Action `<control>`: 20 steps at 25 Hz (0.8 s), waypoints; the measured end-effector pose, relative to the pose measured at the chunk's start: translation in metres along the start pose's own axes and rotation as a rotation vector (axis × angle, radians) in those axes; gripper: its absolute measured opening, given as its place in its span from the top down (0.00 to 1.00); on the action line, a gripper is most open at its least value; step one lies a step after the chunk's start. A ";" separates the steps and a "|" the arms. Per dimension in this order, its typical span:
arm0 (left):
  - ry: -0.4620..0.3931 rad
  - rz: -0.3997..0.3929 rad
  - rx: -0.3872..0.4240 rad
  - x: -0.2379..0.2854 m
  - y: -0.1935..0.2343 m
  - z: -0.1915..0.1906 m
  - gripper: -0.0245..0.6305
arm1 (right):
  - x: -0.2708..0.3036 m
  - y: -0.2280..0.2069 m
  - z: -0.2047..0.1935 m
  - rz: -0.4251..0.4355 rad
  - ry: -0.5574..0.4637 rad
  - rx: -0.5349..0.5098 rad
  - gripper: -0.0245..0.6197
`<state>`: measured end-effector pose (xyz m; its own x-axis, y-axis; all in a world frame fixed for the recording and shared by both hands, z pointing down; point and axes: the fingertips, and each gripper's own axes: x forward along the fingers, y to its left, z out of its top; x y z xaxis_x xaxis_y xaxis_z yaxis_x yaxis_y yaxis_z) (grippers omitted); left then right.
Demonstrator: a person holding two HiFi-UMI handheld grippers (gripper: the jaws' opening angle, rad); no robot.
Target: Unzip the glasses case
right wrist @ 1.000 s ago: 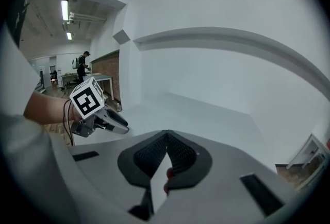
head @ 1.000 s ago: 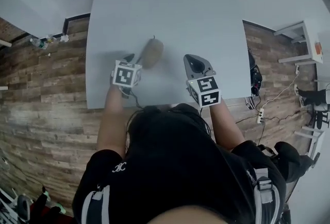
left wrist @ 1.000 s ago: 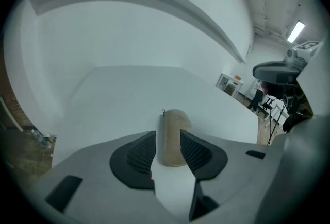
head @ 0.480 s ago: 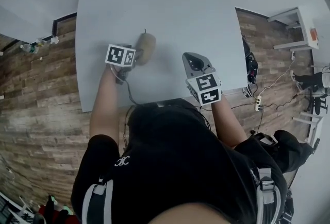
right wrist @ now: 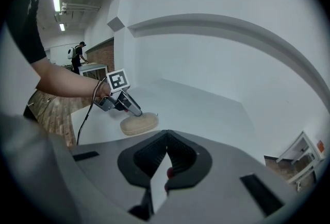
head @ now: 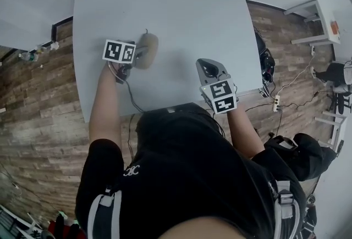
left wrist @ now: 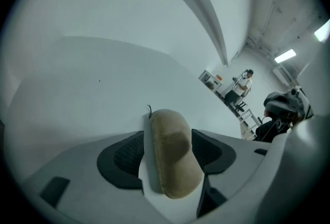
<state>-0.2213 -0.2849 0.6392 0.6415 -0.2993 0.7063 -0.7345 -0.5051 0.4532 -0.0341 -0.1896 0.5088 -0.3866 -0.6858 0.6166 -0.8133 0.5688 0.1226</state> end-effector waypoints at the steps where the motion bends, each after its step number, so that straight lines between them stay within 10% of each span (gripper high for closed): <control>1: 0.026 0.011 0.020 0.004 0.002 -0.001 0.55 | 0.000 -0.002 0.000 0.000 0.001 -0.004 0.95; 11: 0.090 -0.114 -0.051 0.034 -0.022 -0.001 0.44 | 0.005 -0.026 -0.004 0.003 0.013 -0.021 0.95; 20: 0.172 0.002 0.099 0.047 -0.052 -0.005 0.44 | 0.006 -0.036 -0.004 0.010 -0.001 -0.035 0.95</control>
<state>-0.1544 -0.2686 0.6516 0.5867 -0.1615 0.7935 -0.7048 -0.5844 0.4021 -0.0055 -0.2127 0.5110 -0.3951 -0.6806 0.6170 -0.7939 0.5909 0.1434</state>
